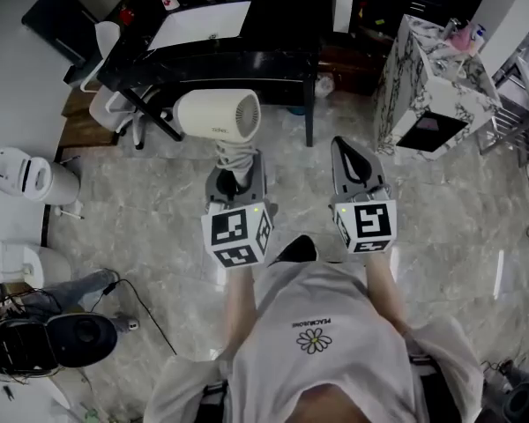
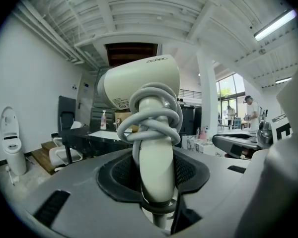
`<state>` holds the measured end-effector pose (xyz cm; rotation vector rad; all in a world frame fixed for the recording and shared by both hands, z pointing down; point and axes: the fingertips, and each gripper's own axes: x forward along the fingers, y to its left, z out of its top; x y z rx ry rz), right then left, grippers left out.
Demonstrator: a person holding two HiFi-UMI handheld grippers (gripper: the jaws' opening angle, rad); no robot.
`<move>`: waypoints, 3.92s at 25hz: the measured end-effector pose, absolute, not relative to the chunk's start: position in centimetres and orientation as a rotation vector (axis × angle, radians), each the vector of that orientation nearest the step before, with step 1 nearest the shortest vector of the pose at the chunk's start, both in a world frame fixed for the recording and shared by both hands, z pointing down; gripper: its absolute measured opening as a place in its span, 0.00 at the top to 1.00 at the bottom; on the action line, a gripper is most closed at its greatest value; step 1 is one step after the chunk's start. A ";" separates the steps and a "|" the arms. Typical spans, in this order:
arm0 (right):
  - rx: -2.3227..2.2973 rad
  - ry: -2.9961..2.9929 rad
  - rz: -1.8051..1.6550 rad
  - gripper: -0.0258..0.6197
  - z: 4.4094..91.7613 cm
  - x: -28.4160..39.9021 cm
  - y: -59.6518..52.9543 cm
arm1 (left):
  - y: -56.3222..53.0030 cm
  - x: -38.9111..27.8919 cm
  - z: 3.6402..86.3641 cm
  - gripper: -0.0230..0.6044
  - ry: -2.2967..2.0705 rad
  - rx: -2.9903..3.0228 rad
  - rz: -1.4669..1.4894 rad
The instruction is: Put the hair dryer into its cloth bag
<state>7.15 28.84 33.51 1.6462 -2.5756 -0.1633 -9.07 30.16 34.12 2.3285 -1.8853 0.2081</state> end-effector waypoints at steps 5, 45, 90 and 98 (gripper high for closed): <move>1.627 -2.546 -0.170 0.94 34.5 6.5 28.6 | 30.7 -10.3 34.4 0.71 -1.913 2.298 0.213; 1.606 -2.342 -0.280 0.94 31.7 0.2 -14.6 | -15.1 -16.6 30.6 0.71 -1.790 2.421 0.151; 0.088 -2.092 -0.530 0.78 46.8 1.0 -17.8 | -17.7 -12.6 37.1 0.71 -1.893 2.142 0.322; 0.023 -2.001 -0.512 0.79 49.6 1.3 -17.8 | -16.6 -13.1 38.4 0.71 -1.902 2.095 0.346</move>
